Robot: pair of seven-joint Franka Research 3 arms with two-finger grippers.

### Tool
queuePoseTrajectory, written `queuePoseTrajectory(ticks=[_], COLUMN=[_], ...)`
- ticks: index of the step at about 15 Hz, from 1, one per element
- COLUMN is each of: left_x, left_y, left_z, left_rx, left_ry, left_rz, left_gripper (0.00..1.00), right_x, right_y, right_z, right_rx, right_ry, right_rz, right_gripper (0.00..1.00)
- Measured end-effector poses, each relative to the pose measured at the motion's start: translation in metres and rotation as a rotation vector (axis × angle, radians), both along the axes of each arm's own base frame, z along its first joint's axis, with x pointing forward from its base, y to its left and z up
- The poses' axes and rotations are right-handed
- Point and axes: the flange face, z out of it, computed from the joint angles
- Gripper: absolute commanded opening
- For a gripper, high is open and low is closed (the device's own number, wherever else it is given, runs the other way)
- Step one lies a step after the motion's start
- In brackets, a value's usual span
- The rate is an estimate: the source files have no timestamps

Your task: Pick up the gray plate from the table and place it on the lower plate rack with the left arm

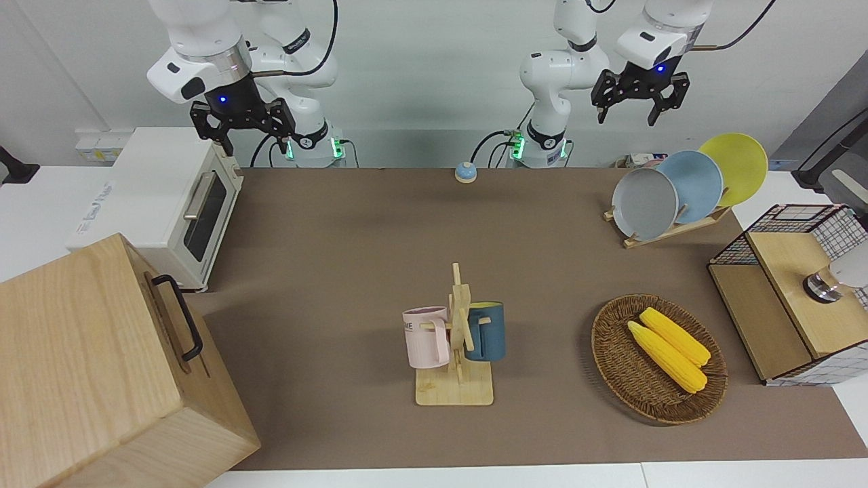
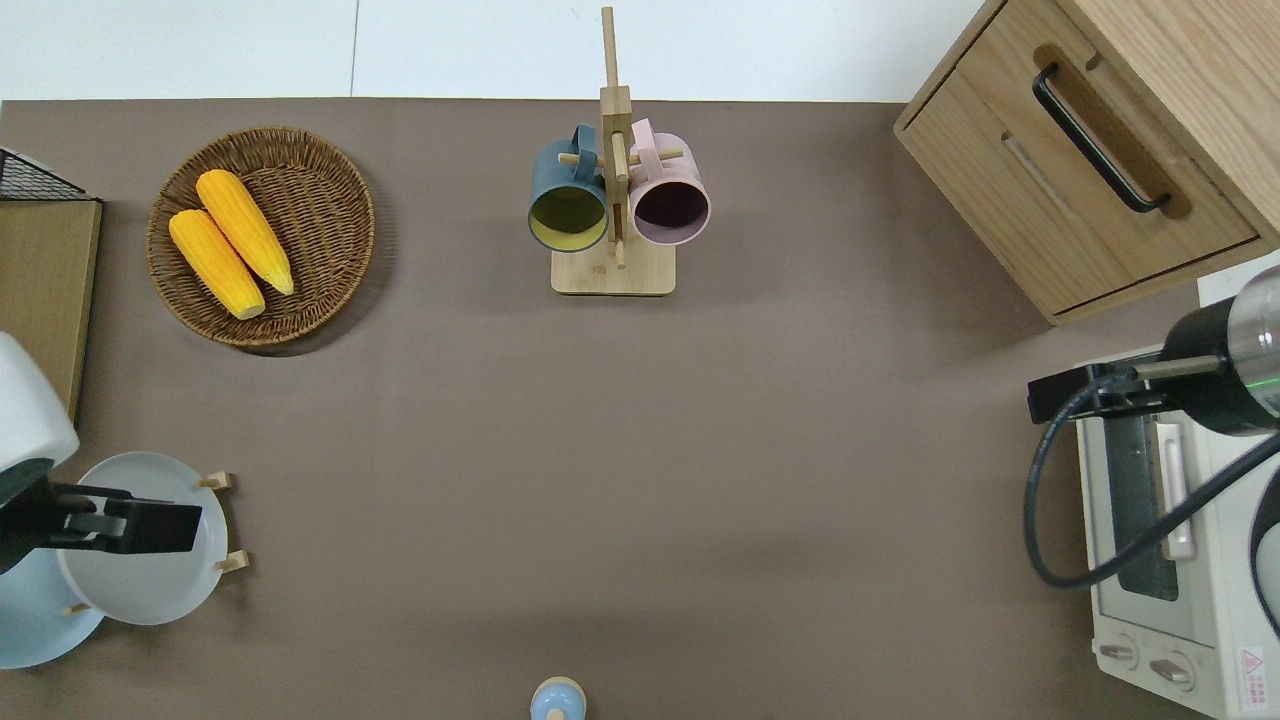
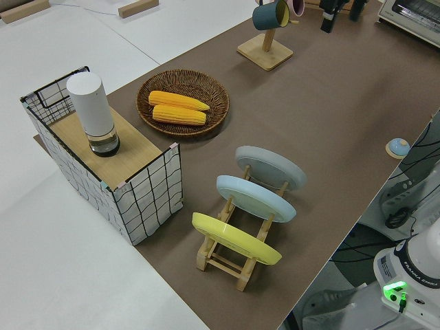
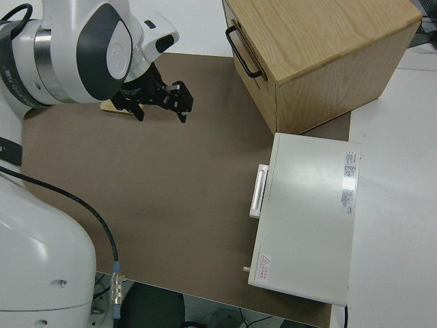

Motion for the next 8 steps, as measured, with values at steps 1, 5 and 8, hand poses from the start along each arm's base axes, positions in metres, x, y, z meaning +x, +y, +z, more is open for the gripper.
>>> queuePoseTrajectory(ticks=[1,5,8], left_x=[-0.001,-0.004,-0.003], left_y=[0.0,-0.003,-0.001], left_z=[0.0,-0.012,-0.022], left_rx=[-0.006,-0.009,-0.01], left_ry=[-0.016,-0.063,-0.084], left_rz=[-0.013,-0.033,-0.063], left_gripper=[1.0,1.0,1.0], right_x=[0.0,0.0,0.0], right_y=[0.0,0.0,0.0], right_z=[0.0,0.0,0.0], right_rx=[0.0,0.0,0.0], right_ry=[0.0,0.0,0.0], right_rz=[0.0,0.0,0.0], right_gripper=[0.987,0.99,0.99])
